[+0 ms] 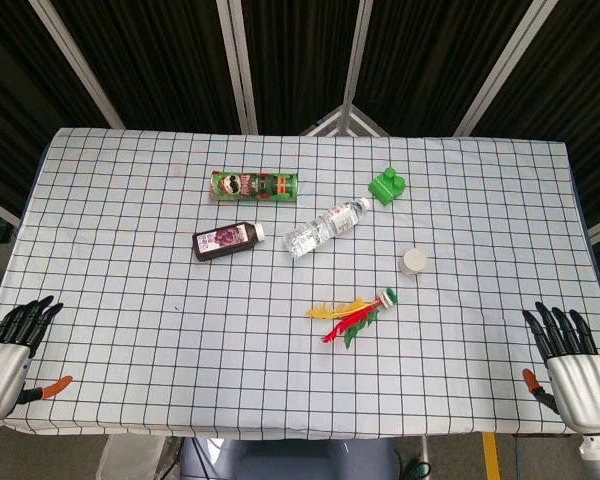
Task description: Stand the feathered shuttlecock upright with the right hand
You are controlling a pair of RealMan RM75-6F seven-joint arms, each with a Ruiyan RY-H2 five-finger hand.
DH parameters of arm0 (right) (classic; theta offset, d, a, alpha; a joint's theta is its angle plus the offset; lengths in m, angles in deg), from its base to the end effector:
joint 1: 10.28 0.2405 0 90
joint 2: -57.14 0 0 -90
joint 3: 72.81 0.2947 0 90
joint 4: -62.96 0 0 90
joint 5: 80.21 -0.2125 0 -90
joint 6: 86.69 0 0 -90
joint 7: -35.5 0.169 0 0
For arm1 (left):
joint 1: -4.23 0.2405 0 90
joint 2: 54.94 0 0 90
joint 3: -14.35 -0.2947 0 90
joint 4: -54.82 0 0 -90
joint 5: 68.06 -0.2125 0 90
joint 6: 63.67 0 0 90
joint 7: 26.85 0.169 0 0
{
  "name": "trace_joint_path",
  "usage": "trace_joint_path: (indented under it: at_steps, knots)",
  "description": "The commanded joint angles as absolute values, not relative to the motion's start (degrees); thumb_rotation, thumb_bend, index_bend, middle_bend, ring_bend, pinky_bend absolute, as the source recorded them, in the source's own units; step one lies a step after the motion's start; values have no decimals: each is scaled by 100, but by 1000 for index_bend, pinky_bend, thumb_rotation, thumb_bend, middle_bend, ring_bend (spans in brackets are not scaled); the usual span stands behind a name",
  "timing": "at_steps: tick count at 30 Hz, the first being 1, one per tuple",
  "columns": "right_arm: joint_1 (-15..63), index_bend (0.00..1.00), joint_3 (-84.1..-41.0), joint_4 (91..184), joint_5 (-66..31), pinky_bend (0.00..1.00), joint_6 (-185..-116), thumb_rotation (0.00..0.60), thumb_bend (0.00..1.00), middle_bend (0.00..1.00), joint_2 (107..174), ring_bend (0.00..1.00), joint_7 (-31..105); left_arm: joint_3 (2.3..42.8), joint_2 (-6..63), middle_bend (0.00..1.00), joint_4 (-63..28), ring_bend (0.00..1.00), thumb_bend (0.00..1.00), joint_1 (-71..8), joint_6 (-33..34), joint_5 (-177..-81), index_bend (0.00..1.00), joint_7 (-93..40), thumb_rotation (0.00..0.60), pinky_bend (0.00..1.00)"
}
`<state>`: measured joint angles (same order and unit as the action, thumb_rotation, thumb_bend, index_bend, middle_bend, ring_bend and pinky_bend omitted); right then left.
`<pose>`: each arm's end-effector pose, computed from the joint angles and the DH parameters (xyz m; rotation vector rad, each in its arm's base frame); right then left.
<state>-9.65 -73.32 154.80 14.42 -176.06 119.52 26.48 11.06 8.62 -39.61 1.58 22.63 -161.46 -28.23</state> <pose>-0.3409 -0.1703 0.1768 1.5199 -0.7250 0.7936 -0.3349 0.1710 0.1525 -1.5024 -0.9837 -0.9270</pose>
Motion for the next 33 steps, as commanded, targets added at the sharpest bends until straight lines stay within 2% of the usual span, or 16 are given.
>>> trace_joint_path:
  at_steps: [1, 11, 13, 16, 18, 20, 26, 33]
  knots:
    - [-964, 0, -7334, 15481, 1446, 0, -17604, 600, 368, 0, 11955, 0, 2652, 1107, 863, 0, -3962, 0, 0, 157, 2263, -16146, 0, -2822, 600, 0]
    - [-628, 6, -7200, 15786, 1567, 0, -17335, 600, 367, 0, 12075, 0, 3161, 1112, 882, 0, -3949, 0, 0, 157, 2270, -16153, 0, -2809, 600, 0]
    - [-450, 69, -7096, 15751, 1625, 0, -17222, 600, 368, 0, 12184, 0, 3161, 1113, 881, 0, -3955, 0, 0, 145, 2245, -16145, 0, -2804, 600, 0]
    - [-167, 234, -6970, 15728, 1677, 0, -16982, 600, 368, 34, 12445, 0, 3083, 1117, 879, 0, -3969, 0, 0, 137, 2233, -16141, 0, -2797, 600, 0]
    - [2, 329, -6906, 15743, 1632, 0, -16772, 600, 367, 110, 12635, 0, 2967, 1118, 878, 0, -3969, 0, 0, 138, 2237, -16139, 0, -2803, 600, 0]
    - [203, 384, -6864, 15751, 1577, 0, -16485, 600, 367, 161, 12900, 0, 2828, 1120, 873, 0, -3971, 0, 0, 139, 2242, -16138, 0, -2825, 600, 0]
    - [511, 458, -6806, 15661, 1369, 0, -16019, 600, 367, 217, 13516, 0, 2449, 1120, 854, 0, -3976, 0, 0, 129, 2216, -16119, 0, -2871, 600, 0]
    - [855, 467, -6687, 15378, 996, 0, -15582, 600, 367, 223, 14508, 0, 1993, 1119, 824, 0, -3992, 0, 0, 114, 2190, -16108, 0, -2941, 600, 0]
